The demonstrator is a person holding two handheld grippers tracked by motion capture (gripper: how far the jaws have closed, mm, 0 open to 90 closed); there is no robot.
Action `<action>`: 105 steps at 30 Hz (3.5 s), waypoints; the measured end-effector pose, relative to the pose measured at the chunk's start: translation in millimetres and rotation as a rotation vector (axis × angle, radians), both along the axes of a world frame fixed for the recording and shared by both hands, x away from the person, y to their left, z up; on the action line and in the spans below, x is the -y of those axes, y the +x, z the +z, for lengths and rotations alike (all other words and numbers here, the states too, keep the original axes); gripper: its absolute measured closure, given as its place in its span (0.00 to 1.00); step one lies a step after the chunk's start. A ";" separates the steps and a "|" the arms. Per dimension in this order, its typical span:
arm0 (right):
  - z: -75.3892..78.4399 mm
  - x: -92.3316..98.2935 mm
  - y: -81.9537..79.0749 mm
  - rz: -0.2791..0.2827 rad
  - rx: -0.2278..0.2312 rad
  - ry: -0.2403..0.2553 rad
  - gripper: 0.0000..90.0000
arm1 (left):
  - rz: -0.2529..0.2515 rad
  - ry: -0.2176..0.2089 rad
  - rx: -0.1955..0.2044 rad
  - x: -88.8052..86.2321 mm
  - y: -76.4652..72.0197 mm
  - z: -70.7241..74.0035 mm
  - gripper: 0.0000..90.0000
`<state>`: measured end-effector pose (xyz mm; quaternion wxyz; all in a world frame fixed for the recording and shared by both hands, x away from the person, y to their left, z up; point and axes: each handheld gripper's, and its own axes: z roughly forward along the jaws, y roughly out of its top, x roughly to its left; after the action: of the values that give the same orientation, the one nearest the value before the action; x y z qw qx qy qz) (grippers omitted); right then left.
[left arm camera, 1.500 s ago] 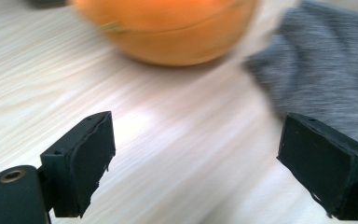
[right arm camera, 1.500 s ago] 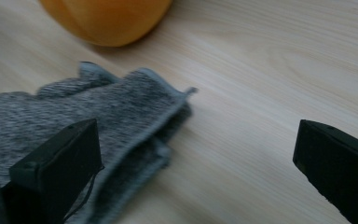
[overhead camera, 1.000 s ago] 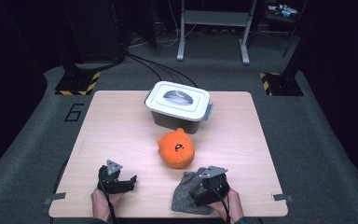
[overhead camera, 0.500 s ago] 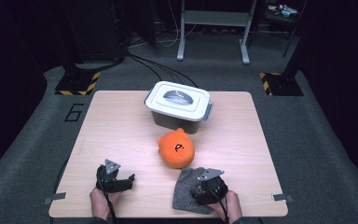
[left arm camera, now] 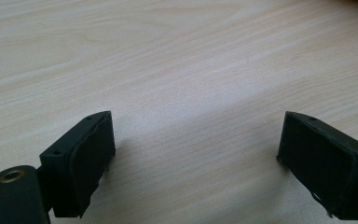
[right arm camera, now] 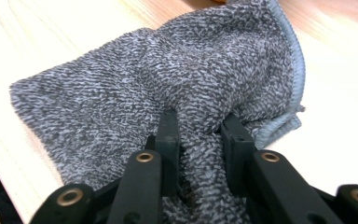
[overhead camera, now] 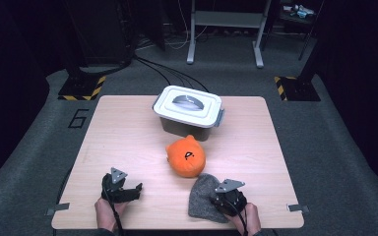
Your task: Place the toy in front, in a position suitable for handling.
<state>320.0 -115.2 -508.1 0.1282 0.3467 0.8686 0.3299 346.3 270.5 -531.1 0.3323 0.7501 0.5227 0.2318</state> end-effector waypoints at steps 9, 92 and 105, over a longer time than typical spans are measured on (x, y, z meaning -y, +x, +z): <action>15.9 22.6 -0.2 -0.060 0.030 0.040 0.83 | -0.001 0.000 0.000 0.1 -0.1 0.0 0.12; 2.2 157.6 36.1 -0.534 0.057 0.065 0.05 | -0.121 -0.019 0.013 13.6 8.2 22.8 0.12; -13.1 161.4 31.8 -0.544 0.067 0.073 0.05 | -0.261 -0.092 0.070 49.9 38.8 72.4 0.13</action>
<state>351.8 -276.6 -521.2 0.2280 0.5605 0.7266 0.3256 385.1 220.6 -458.7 0.4119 0.7871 0.4187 0.1884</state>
